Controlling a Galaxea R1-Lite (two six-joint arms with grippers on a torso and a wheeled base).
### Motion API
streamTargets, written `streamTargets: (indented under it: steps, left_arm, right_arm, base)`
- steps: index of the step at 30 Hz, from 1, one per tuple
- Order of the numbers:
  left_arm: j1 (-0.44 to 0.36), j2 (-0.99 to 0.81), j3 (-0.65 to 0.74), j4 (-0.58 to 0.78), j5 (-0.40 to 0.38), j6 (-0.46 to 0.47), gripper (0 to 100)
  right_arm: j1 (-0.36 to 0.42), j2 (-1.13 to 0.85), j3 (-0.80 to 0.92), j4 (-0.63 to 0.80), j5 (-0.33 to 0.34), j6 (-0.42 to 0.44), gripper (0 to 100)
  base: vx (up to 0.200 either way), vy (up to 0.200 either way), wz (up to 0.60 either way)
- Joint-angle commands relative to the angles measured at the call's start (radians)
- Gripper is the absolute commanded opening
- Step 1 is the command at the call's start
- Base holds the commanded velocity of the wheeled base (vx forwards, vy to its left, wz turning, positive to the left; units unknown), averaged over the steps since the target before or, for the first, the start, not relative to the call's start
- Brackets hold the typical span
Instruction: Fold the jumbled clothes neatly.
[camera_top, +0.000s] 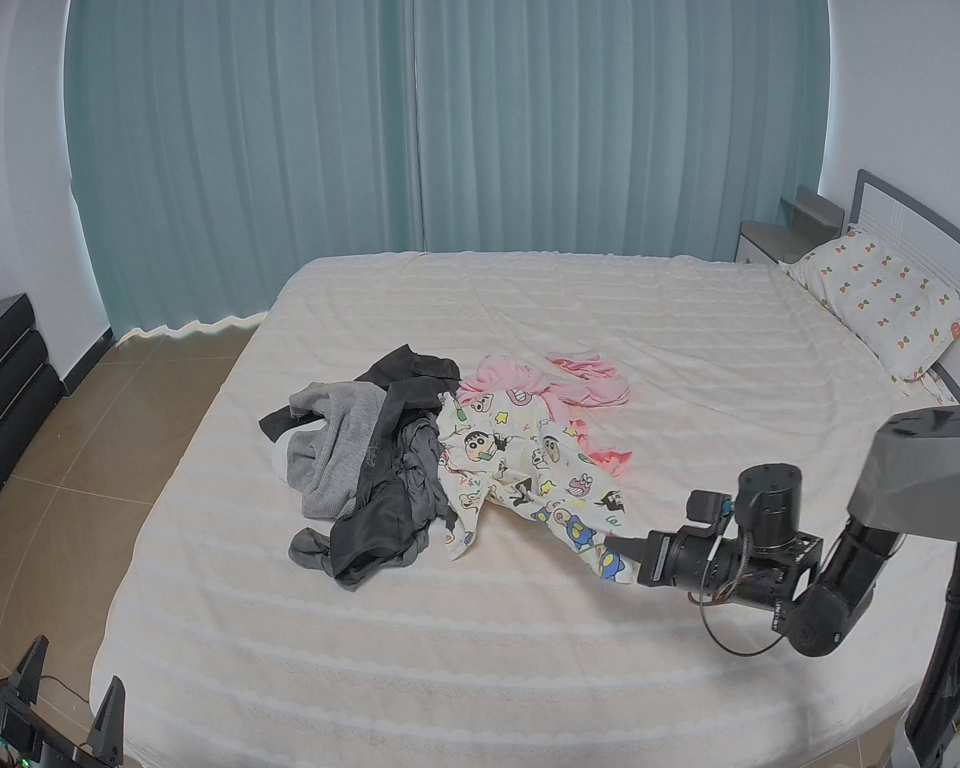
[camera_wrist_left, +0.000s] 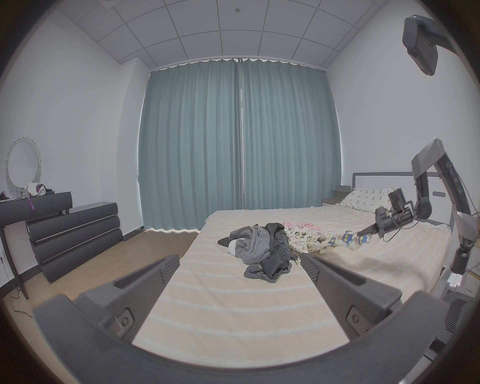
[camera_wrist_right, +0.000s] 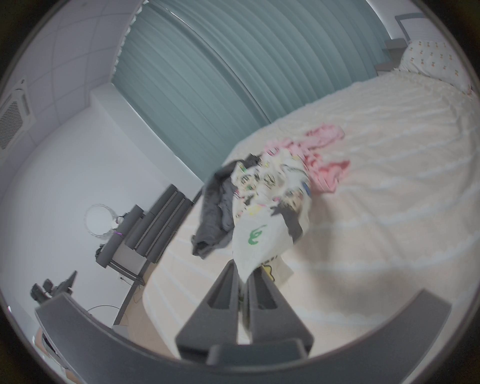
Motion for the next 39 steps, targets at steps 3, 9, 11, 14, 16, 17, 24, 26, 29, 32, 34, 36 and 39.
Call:
streamTargets:
  steps: [3,9,11,14,16,17,24,26,29,32,34,36,39]
  left_arm:
    - [0.000,-0.008,0.018,-0.008,-0.024,0.025,100]
    - [-0.004,0.271,-0.346,-0.071,-0.100,-0.127,100]
    - [-0.010,0.355,-0.413,-0.075,-0.184,-0.127,100]
    - [-0.029,0.450,-0.420,-0.067,-0.334,-0.068,100]
    - [-0.035,0.559,-0.407,-0.060,-0.442,-0.028,100]
    - [-0.043,0.659,-0.413,-0.060,-0.518,-0.001,100]
    - [-0.334,1.133,-0.406,-0.143,-0.546,0.039,100]
    - [-0.380,1.220,-0.400,-0.215,-0.531,0.048,100]
    - [-0.460,1.449,-0.393,-0.419,-0.486,0.050,100]
    - [-0.510,1.610,-0.393,-0.545,-0.429,0.031,100]
    - [-0.541,1.703,-0.393,-0.617,-0.409,0.008,100]
    - [-0.559,1.799,-0.398,-0.704,-0.394,-0.005,100]
    - [-0.573,1.943,-0.412,-0.841,-0.371,-0.005,100]
  right_arm:
    - [0.043,-0.362,0.078,-0.010,0.020,0.009,0]
    - [0.109,-0.483,0.061,0.096,0.020,0.009,0]
    - [0.128,-0.505,0.050,0.105,0.020,0.009,0]
    - [0.148,-0.522,0.035,0.105,0.020,0.011,0]
    - [0.166,-0.537,0.021,0.107,0.020,0.009,0]
    - [0.189,-0.545,0.007,0.114,0.019,0.011,0]
    - [0.247,-0.611,-0.089,0.253,0.019,0.011,0]
    - [0.253,-0.617,-0.106,0.285,0.019,0.011,0]
    - [0.295,-0.618,-0.148,0.314,0.013,0.011,0]
    - [0.321,-0.617,-0.181,0.317,0.010,0.011,0]
    - [0.336,-0.617,-0.192,0.315,0.008,0.011,0]
    - [0.345,-0.621,-0.195,0.315,0.008,0.011,0]
    - [0.359,-0.630,-0.203,0.314,0.008,0.012,0]
  base:
    - [0.000,0.000,0.00]
    - [0.000,0.000,0.00]
    - [0.000,0.000,0.00]
    - [0.000,0.000,0.00]
    - [0.000,0.000,0.00]
    - [0.000,0.000,0.00]
    - [0.000,0.000,0.00]
    - [0.000,0.000,0.00]
    - [0.000,0.000,0.00]
    - [0.000,0.000,0.00]
    - [0.000,0.000,0.00]
    - [0.000,0.000,0.00]
    - [0.000,0.000,0.00]
